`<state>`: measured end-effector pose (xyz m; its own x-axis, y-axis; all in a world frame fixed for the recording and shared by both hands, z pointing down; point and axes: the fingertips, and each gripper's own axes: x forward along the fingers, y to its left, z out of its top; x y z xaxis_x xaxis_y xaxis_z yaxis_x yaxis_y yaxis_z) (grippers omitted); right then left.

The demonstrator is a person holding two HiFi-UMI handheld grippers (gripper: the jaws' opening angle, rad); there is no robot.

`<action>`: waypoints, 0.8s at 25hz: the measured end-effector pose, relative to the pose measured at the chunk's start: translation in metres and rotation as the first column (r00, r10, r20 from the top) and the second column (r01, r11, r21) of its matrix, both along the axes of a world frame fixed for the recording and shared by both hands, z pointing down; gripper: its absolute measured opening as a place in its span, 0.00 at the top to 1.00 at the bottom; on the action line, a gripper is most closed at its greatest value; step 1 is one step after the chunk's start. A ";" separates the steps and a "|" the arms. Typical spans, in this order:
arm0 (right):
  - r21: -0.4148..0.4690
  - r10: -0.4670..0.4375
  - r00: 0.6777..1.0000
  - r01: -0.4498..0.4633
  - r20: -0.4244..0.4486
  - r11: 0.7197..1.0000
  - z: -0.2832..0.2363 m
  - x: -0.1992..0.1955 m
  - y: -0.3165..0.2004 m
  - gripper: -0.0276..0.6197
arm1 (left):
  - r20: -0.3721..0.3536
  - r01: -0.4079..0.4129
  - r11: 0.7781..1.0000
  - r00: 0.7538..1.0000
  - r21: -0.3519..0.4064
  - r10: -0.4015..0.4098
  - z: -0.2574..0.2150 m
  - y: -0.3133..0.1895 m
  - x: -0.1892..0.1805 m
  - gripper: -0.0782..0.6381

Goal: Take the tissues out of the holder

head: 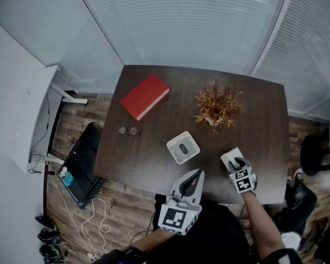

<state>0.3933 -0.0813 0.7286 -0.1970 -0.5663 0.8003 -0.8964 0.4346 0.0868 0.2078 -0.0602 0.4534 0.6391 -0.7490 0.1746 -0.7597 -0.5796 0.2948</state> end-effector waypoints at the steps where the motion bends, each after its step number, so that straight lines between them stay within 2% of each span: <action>1: -0.001 -0.007 1.000 0.007 -0.005 1.000 0.002 0.000 0.000 0.77 | -0.001 0.003 1.000 1.000 -0.004 -0.003 0.000 0.000 0.001 0.90; 10: -0.018 -0.014 0.998 0.015 0.056 1.000 0.013 -0.008 0.005 0.77 | 0.002 0.018 1.000 1.000 -0.012 -0.018 0.004 0.004 0.008 0.90; 14: -0.072 -0.034 0.998 0.038 0.054 0.997 0.026 -0.010 0.012 0.77 | -0.004 0.023 0.999 1.000 -0.030 -0.023 0.008 0.004 0.010 0.90; 16: -0.095 -0.010 0.996 0.017 0.084 0.995 0.033 -0.013 0.017 0.77 | -0.010 0.033 0.999 0.999 -0.040 -0.034 0.011 0.006 0.007 0.90; 20: -0.074 0.044 0.989 -0.033 0.139 0.997 0.034 -0.014 0.012 0.77 | -0.008 0.044 0.999 0.999 -0.031 -0.044 0.010 0.008 0.002 0.90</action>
